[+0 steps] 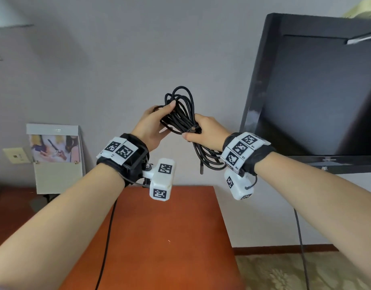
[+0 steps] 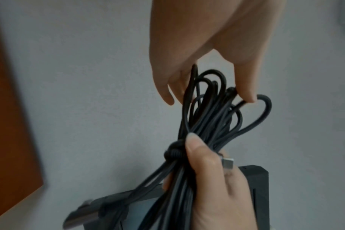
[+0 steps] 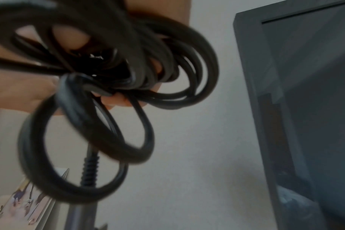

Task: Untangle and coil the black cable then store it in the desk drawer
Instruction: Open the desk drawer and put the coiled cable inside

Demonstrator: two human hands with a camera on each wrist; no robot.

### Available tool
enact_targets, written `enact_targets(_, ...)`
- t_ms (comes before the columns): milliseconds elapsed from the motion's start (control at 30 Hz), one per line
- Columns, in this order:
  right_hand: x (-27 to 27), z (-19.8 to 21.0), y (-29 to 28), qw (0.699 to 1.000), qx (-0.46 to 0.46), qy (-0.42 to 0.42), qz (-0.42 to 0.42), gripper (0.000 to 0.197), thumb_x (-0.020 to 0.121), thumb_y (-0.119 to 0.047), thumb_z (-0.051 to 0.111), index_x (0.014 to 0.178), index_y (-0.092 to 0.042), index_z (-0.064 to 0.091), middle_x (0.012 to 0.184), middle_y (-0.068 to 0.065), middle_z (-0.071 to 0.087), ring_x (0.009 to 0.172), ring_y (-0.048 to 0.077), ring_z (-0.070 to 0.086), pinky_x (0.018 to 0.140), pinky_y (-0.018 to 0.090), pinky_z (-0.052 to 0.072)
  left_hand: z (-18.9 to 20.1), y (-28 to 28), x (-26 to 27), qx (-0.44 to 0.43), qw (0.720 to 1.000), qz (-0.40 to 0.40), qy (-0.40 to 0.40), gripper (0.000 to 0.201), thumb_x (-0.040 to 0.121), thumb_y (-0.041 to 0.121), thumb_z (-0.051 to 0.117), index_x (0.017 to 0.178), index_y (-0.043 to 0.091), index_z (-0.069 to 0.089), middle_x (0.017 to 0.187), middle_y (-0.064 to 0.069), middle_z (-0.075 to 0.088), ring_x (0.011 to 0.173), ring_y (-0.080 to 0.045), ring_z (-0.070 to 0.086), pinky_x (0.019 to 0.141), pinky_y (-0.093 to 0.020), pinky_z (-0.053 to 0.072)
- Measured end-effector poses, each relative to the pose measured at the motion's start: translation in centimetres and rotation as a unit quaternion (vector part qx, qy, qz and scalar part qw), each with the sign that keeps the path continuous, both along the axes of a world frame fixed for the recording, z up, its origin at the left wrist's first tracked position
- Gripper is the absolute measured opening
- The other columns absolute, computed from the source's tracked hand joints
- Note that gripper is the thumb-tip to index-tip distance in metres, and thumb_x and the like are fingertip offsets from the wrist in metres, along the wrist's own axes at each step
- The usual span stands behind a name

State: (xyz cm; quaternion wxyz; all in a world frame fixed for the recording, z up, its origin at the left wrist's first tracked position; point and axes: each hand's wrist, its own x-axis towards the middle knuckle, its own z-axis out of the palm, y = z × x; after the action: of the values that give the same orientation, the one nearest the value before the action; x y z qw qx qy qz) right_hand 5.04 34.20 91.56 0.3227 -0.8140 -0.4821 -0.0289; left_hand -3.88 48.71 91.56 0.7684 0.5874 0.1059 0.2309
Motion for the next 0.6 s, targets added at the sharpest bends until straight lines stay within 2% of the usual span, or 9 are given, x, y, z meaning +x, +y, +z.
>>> enact_targets(67, 1.3, 0.0, -2.8, 1.0, 0.013, 0.003, 0.007, 0.03, 0.083, -0.029, 0.066, 0.105, -0.012, 0.056, 0.09, -0.002, 0.06, 0.09, 0.02, 0.06, 0.083, 0.031, 0.047, -0.1, -2.3, 0.5, -0.009, 0.999, 0.027, 0.016, 0.075, 0.077, 0.036, 0.076, 0.137, 0.009, 0.04, 0.101, 0.002, 0.065, 0.097, -0.013, 0.065, 0.079, -0.028, 0.049)
enact_targets(100, 1.9, -0.1, -4.2, 1.0, 0.02, 0.006, 0.015, 0.029, 0.083, -0.028, 0.066, 0.105, -0.012, 0.057, 0.09, -0.003, 0.06, 0.09, 0.019, 0.06, 0.083, 0.03, 0.047, -0.1, -3.7, 0.6, -0.016, 0.999, 0.04, 0.02, 0.079, 0.077, 0.035, 0.076, 0.141, 0.011, 0.037, 0.104, 0.001, 0.064, 0.1, -0.013, 0.064, 0.078, -0.028, 0.049)
enact_targets(233, 3.1, -0.7, -8.8, 0.998, 0.018, 0.017, 0.066, 0.024, 0.084, -0.028, 0.066, 0.099, -0.014, 0.055, 0.086, -0.006, 0.059, 0.087, 0.018, 0.059, 0.08, 0.029, 0.047, -0.7, -10.0, 0.0, -0.033, 0.993, 0.109, 0.026, 0.046, 0.087, 0.033, 0.065, 0.127, 0.015, 0.052, 0.1, 0.001, 0.063, 0.096, -0.013, 0.062, 0.084, -0.029, 0.046)
enact_targets(367, 1.5, -1.9, -11.5, 0.989, -0.011, 0.047, 0.138, 0.027, 0.084, -0.03, 0.066, 0.1, -0.012, 0.055, 0.089, -0.004, 0.061, 0.089, 0.02, 0.061, 0.083, 0.033, 0.05, -2.3, -14.4, -3.4, -0.067, 0.975, 0.199, 0.072, 0.04, 0.09, 0.036, 0.06, 0.124, 0.016, 0.057, 0.11, -0.002, 0.064, 0.108, -0.015, 0.059, 0.084, -0.028, 0.047)
enact_targets(433, -0.3, -2.7, -12.3, 0.982, -0.035, 0.056, 0.178, 0.023, 0.084, -0.03, 0.065, 0.097, -0.014, 0.054, 0.085, -0.007, 0.058, 0.086, 0.018, 0.06, 0.08, 0.031, 0.049, -3.4, -15.6, -6.3, -0.114, 0.96, 0.241, 0.082, 0.03, 0.092, 0.036, 0.057, 0.114, 0.015, 0.056, 0.113, -0.005, 0.062, 0.11, -0.017, 0.058, 0.094, -0.032, 0.045)
enact_targets(467, -1.3, -3.3, -12.4, 0.977, -0.046, 0.061, 0.199, 0.023, 0.084, -0.03, 0.065, 0.096, -0.015, 0.054, 0.085, -0.007, 0.058, 0.085, 0.018, 0.06, 0.081, 0.032, 0.049, -4.0, -16.0, -7.9, -0.135, 0.95, 0.269, 0.08, 0.03, 0.093, 0.035, 0.056, 0.115, 0.015, 0.054, 0.115, -0.007, 0.061, 0.111, -0.018, 0.057, 0.099, -0.034, 0.043)
enact_targets(533, -3.6, -4.4, -12.4, 0.967, -0.074, 0.069, 0.233, 0.023, 0.085, -0.031, 0.065, 0.098, -0.015, 0.054, 0.085, -0.007, 0.057, 0.086, 0.018, 0.06, 0.082, 0.033, 0.05, -5.7, -16.7, -11.3, -0.167, 0.926, 0.328, 0.085, 0.038, 0.095, 0.031, 0.053, 0.127, 0.012, 0.046, 0.121, -0.008, 0.06, 0.114, -0.019, 0.055, 0.104, -0.035, 0.039)
enact_targets(600, -6.3, -5.7, -12.0, 0.958, -0.096, 0.074, 0.259, 0.024, 0.086, -0.033, 0.064, 0.098, -0.014, 0.054, 0.084, -0.009, 0.056, 0.086, 0.017, 0.06, 0.082, 0.033, 0.05, -7.9, -17.4, -15.1, -0.187, 0.904, 0.367, 0.113, 0.04, 0.096, 0.028, 0.049, 0.132, 0.011, 0.044, 0.129, -0.008, 0.057, 0.12, -0.02, 0.052, 0.108, -0.035, 0.036)
